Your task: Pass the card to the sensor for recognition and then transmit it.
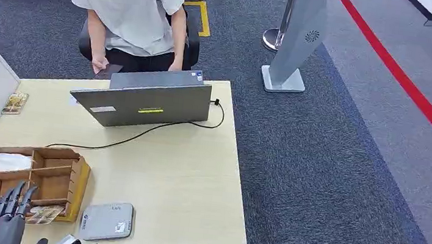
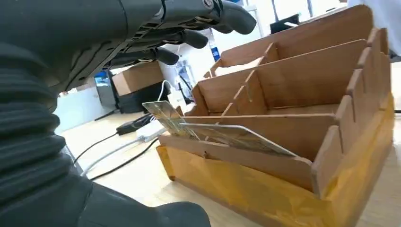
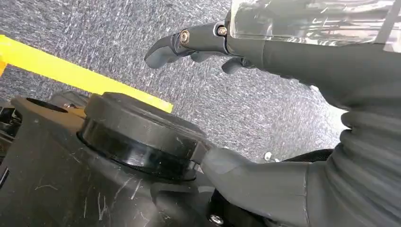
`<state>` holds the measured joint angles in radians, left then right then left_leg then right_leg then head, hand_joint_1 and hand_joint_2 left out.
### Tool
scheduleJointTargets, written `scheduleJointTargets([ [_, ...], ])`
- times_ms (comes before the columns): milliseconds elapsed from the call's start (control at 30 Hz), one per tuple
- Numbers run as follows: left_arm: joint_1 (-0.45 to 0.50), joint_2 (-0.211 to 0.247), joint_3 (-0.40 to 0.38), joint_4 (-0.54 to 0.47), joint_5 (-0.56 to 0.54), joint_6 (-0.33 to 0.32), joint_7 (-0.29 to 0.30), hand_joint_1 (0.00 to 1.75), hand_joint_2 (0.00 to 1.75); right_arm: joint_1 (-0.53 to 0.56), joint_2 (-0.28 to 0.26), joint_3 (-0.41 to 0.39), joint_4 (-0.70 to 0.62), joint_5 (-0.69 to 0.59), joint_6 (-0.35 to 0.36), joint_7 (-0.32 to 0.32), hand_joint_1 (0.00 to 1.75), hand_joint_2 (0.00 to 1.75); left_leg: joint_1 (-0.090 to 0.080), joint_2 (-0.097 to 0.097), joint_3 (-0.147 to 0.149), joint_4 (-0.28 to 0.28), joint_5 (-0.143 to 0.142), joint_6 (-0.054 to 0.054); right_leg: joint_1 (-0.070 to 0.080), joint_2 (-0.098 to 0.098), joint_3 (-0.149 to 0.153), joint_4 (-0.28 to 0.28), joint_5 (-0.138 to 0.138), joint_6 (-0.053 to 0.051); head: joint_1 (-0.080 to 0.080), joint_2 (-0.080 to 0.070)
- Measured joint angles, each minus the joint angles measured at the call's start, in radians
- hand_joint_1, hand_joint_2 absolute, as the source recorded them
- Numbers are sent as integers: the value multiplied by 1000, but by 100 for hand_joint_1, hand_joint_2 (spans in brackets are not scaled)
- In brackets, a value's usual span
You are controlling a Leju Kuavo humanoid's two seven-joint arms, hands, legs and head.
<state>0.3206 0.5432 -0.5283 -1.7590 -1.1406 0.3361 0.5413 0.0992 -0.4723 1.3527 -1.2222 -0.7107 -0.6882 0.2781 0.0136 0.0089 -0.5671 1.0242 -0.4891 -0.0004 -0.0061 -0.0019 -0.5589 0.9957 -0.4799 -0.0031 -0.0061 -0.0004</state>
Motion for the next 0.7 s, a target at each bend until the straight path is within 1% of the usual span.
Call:
scheduleJointTargets([
  [100, 0, -9, 8, 11, -5, 1, -2, 0, 175, 0, -3, 0, -2, -2, 0, -2, 0, 175, 0, 0, 0, 0, 0, 0, 0, 0, 0, 0, 0, 0, 0, 0],
  [133, 0, -11, 11, 13, -5, 1, -3, 175, 175, 0, -4, 0, -2, -2, 0, -3, 0, 175, 0, 0, 0, 0, 0, 0, 0, 0, 0, 0, 0, 0, 0, 0],
  [200, 0, -15, 16, 19, -6, 1, -5, 175, 175, 0, -4, 0, -3, -2, 0, -3, 0, 175, 0, 0, 0, 0, 0, 0, 0, 0, 0, 0, 0, 0, 0, 0],
  [400, 1, -26, 27, 29, 38, -2, -53, 175, 175, -3, -7, 9, -6, -18, 0, -11, 0, 175, 0, 0, 0, 0, 0, 0, 0, 0, 0, 0, 0, 0, 0, 0],
  [700, 2, -33, 47, 37, 46, 4, -73, 175, 175, -6, -12, 18, -10, -22, 0, -20, 0, 175, 0, 0, 0, 0, 0, 0, 0, 0, 0, 0, 0, 0, 0, 0],
])
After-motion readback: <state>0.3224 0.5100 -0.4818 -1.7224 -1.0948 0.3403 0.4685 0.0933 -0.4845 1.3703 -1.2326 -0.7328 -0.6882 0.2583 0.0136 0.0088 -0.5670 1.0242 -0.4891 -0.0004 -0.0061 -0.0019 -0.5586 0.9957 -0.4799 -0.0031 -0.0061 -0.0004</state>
